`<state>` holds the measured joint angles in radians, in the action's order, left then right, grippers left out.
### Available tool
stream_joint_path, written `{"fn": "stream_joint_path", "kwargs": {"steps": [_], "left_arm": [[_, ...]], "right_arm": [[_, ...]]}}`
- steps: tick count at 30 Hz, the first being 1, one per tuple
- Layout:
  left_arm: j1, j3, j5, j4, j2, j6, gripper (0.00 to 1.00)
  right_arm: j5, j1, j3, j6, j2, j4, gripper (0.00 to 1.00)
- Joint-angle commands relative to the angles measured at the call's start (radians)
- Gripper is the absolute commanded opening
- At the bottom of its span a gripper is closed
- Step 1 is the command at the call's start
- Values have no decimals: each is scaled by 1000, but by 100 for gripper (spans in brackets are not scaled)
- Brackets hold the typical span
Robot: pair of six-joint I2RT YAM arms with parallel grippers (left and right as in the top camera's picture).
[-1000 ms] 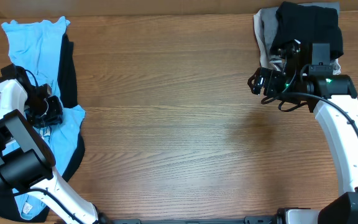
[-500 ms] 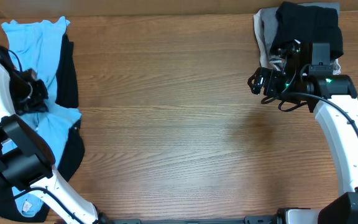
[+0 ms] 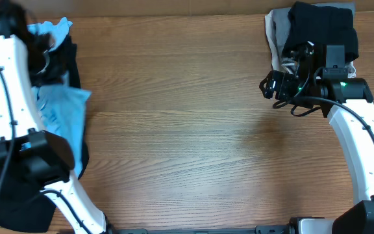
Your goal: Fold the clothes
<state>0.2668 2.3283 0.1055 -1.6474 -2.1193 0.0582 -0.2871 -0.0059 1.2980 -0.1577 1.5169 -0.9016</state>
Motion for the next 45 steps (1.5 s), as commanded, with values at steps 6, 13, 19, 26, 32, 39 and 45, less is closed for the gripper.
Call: {"fn": "stream_joint_path", "kwargs": {"steps": [6,13,19,26,32,39,45], "left_arm": [[-340,88,124,93,-2,2,4],[-638,75,74,330,-15,-6,4],[-770,75,69,424,-81,-10,7],[-851,75,77,500,-177,-14,16],[-870,75,79,650,-198,-21,18],[-866,78,44,872,-186,-4,59],[-795,79,-54,600,-95,-8,94]], "right_arm": [[4,-34,58,-3,-40,-34,85],[5,-125,118,-30,-142,-132,86],[5,-215,118,-29,-182,-214,88],[5,-275,118,-25,-182,-249,90],[5,-276,118,-25,-182,-245,92],[-5,-276,118,-25,-182,-246,93],[-29,-261,117,-10,-182,-244,93]]}}
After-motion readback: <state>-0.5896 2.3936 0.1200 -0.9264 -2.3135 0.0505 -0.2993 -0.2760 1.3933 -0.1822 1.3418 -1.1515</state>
